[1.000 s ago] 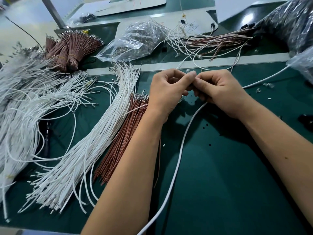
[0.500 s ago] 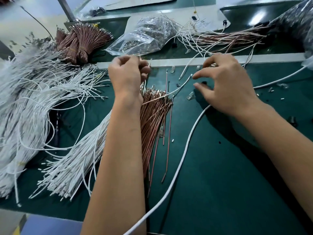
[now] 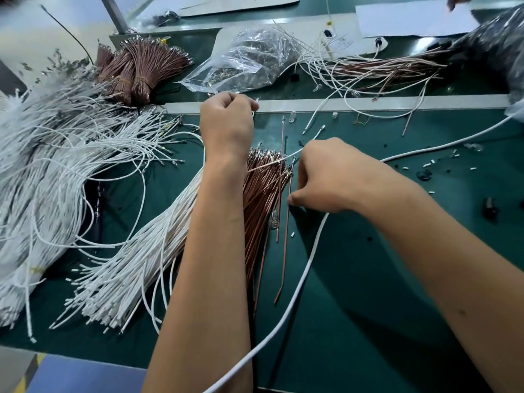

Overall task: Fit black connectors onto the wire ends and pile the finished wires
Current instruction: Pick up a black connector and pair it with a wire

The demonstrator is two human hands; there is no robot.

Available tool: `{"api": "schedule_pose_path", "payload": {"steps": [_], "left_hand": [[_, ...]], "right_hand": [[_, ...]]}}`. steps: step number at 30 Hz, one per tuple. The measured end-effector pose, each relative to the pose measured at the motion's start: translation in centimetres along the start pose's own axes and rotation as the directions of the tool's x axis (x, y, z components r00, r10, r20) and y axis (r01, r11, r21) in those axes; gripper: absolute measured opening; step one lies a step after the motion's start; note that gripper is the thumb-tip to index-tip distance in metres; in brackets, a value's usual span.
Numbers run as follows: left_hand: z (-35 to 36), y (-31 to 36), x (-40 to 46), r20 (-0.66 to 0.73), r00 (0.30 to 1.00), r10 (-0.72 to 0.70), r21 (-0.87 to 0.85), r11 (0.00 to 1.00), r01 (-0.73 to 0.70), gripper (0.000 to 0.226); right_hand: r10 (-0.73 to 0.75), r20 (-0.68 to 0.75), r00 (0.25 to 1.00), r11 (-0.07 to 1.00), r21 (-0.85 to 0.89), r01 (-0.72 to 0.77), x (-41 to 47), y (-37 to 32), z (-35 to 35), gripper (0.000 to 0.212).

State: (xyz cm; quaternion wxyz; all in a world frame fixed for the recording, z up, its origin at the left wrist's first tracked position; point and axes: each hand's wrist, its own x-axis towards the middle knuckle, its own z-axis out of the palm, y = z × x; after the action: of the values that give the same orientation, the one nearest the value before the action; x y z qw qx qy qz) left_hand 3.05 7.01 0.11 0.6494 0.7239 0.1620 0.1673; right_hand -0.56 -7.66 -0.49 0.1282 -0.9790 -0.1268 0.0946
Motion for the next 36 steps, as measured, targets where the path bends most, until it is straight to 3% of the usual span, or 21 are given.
{"api": "schedule_pose_path", "payload": {"steps": [3, 7, 11, 17, 20, 22, 24, 27, 30, 33, 36], "left_hand": [[0.4, -0.2, 0.0, -0.003, 1.000, -0.008, 0.015, 1.000, 0.008, 0.028], [0.7, -0.3, -0.1, -0.003, 1.000, -0.013, 0.035, 0.999, 0.013, 0.029], [1.1, -0.2, -0.3, 0.001, 1.000, 0.008, 0.051, 0.999, -0.008, 0.029], [1.3, -0.5, -0.5, 0.025, 0.999, 0.021, 0.046, 0.999, -0.022, 0.026], [1.4, -0.6, -0.6, 0.035, 0.999, 0.027, 0.054, 0.998, -0.028, 0.026], [1.6, -0.5, -0.9, 0.058, 0.998, 0.038, 0.057, 0.997, -0.041, 0.025], [1.9, -0.2, -1.3, 0.125, 0.991, 0.055, 0.070, 0.995, -0.065, 0.021], [2.8, 0.3, -2.5, 0.384, 0.923, 0.034, 0.103, 0.991, -0.079, 0.021], [4.1, 0.3, -4.3, 0.661, 0.750, -0.031, 0.180, 0.977, -0.118, 0.039], [5.1, 0.0, -5.4, 0.771, 0.637, -0.001, 0.164, 0.967, -0.197, 0.031], [5.5, -0.5, -5.6, 0.811, 0.585, 0.007, 0.137, 0.970, -0.203, 0.022]], "right_hand": [[0.026, 0.016, 1.000, 1.000, -0.016, -0.026, -0.2, -0.6, -0.3, 0.019], [0.036, -0.043, 0.998, 0.999, 0.017, -0.035, -0.6, -1.6, -0.6, 0.039], [0.011, -0.038, 0.999, 0.999, -0.041, -0.013, -1.1, -2.7, -0.1, 0.026], [0.108, -0.059, 0.992, 0.988, -0.102, -0.113, -0.2, -1.4, -0.4, 0.038], [0.120, -0.021, 0.993, 0.993, -0.020, -0.120, 0.0, 0.3, -1.0, 0.042], [0.134, 0.009, 0.991, 0.981, 0.139, -0.134, 0.0, 1.8, -1.5, 0.042], [0.156, 0.015, 0.988, 0.871, 0.469, -0.145, -0.1, 3.4, -2.1, 0.032], [0.233, -0.131, 0.964, 0.475, 0.880, 0.005, -0.3, 5.4, -3.0, 0.023], [0.371, -0.330, 0.868, 0.238, 0.937, 0.254, -0.6, 7.4, -3.6, 0.017], [0.467, -0.405, 0.786, 0.183, 0.914, 0.362, -1.1, 9.2, -3.3, 0.016], [0.522, -0.409, 0.748, 0.144, 0.907, 0.396, -1.7, 10.2, -2.8, 0.015]]}}
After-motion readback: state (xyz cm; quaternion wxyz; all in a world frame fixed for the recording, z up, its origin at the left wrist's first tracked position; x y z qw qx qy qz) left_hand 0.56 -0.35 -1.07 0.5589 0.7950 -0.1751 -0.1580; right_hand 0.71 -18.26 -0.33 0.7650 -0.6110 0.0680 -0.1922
